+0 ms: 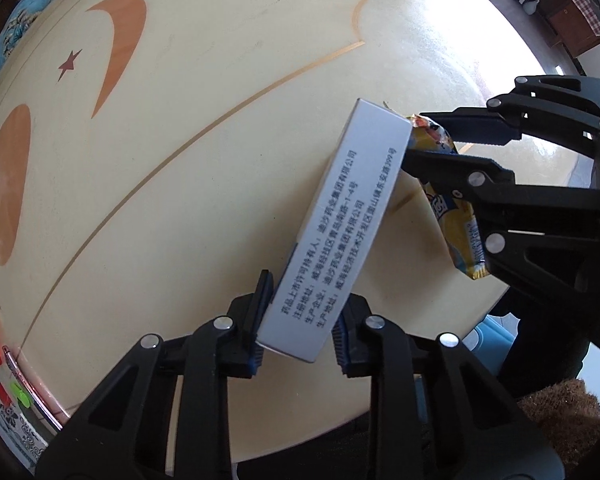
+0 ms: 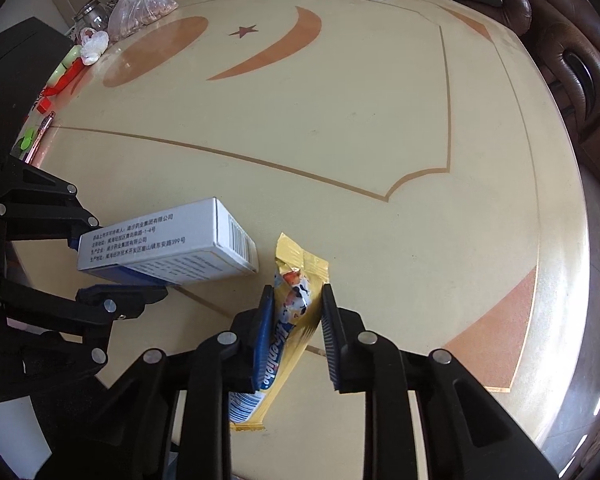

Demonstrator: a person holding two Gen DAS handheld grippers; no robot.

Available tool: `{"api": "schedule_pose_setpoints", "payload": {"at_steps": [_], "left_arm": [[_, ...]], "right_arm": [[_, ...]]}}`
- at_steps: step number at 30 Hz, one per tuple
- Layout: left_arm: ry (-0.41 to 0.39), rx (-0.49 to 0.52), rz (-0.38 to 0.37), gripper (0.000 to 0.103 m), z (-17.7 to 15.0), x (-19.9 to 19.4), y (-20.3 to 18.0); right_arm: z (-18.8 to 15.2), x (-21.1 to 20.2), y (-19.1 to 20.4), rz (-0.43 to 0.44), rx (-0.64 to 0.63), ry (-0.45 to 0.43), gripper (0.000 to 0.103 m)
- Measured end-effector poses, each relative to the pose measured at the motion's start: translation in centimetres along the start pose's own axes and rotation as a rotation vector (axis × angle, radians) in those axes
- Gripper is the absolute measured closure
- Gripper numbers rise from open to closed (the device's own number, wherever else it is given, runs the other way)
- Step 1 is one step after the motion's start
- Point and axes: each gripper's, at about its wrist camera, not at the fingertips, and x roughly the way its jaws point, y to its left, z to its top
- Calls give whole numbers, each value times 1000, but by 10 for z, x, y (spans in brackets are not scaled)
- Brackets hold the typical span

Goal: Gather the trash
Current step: 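Grasp the white medicine box with the left tool while the right tool grasps the yellow wrapper, then carry the white box and yellow wrapper with both tools over the pink bin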

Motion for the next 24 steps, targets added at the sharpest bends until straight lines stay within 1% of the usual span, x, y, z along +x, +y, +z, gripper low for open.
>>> {"api": "schedule_pose_setpoints", "payload": {"at_steps": [4,6,8,9,10,12,14,16,22,24], "left_arm": [[3,-62,-33,77,-1,1,6],[-13,-84,-16,78,-2,-1,11],[-31,-94,-10,78,-3,-5,10],[-37,-99,-16,78,-9,-7,-2],[-44,-102,-22,78,-10,-10,-3],[-56,-105,-10,78,-6,-20,-8],[-69,-103,6,78,-10,-26,-9],[-89,-99,32,78,-19,-32,-13],[-147,-102,50,78,-34,-62,-22],[-173,-96,61,78,-43,-72,-30]], "right_arm": [[-2,-10,2,-14,-15,-19,80],[-5,-16,0,-17,-17,-25,80],[-7,-21,-3,-25,-15,-33,80],[-8,-24,-5,-26,-14,-35,80],[-9,-26,-6,-28,-13,-38,80],[-12,-31,-8,-36,-13,-41,80],[-14,-36,-10,-40,-10,-45,80],[-17,-43,-10,-45,-9,-53,80],[-26,-68,-5,-66,-13,-81,80],[-29,-75,-3,-60,-11,-86,80]]}}
